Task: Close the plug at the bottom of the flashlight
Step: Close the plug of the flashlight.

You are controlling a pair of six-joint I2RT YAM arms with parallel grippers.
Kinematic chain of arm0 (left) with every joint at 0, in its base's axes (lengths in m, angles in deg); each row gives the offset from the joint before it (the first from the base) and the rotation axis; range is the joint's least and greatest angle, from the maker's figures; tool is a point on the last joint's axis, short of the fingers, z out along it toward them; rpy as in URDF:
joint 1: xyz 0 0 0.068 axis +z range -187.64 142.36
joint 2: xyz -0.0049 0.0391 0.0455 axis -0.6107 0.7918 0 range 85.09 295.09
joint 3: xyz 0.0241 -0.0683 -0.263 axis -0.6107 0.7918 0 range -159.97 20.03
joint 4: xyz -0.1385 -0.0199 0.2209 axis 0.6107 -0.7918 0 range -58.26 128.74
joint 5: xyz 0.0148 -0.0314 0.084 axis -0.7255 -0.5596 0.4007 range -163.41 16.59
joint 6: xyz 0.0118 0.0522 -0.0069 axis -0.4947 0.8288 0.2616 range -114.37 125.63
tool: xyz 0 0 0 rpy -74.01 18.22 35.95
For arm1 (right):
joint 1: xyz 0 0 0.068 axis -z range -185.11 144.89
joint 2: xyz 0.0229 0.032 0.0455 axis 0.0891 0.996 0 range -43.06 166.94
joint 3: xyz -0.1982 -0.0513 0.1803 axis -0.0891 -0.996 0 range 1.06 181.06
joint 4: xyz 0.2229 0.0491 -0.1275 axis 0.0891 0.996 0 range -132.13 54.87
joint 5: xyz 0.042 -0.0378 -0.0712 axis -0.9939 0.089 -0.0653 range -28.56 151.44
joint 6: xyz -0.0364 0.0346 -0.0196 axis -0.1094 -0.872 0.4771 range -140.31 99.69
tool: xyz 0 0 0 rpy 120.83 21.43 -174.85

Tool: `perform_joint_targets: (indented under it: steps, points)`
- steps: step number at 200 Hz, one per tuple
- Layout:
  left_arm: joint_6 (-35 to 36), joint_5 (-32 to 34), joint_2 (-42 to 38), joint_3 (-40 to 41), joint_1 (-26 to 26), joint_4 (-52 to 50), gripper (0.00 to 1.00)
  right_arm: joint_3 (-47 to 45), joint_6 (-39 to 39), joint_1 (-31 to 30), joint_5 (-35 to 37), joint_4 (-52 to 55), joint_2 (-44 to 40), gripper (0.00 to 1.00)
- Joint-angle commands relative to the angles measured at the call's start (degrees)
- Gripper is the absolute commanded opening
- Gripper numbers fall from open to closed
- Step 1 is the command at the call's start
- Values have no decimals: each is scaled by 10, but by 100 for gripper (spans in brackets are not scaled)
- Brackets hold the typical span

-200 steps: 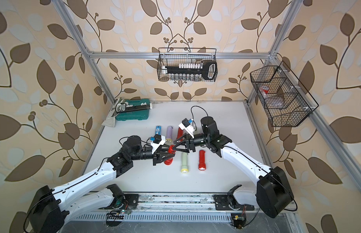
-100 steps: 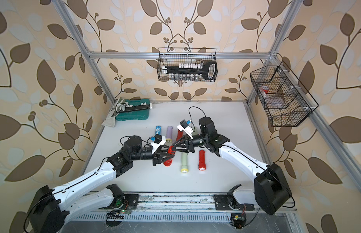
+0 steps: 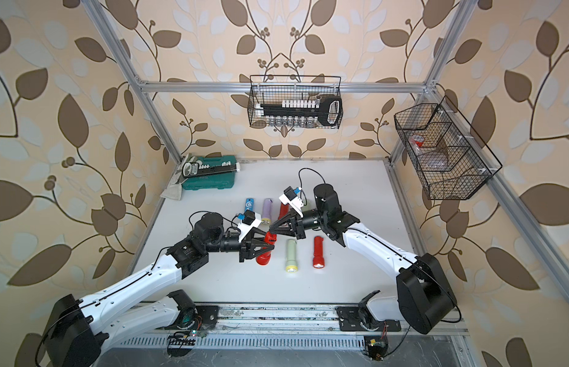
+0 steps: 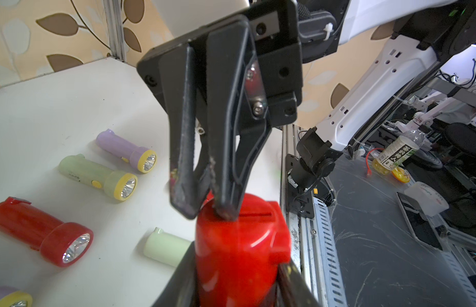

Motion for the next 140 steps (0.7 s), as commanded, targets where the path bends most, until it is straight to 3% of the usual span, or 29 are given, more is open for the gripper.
perform_joint_targets:
  steps: [1,35,92,118,140]
  points:
    - [-2,-42,-42,-71,-8,146,0,-25,3,-9,23,40,21,6]
    - [-8,-43,-44,-68,-8,148,0,-20,13,-8,27,52,21,0]
    - [-9,-31,-26,-74,-7,85,0,21,51,5,55,119,11,2]
    - [-13,18,1,-80,-8,5,0,49,69,27,106,161,2,4]
    - [-46,92,22,-73,-8,-37,0,65,76,38,189,195,-5,6]
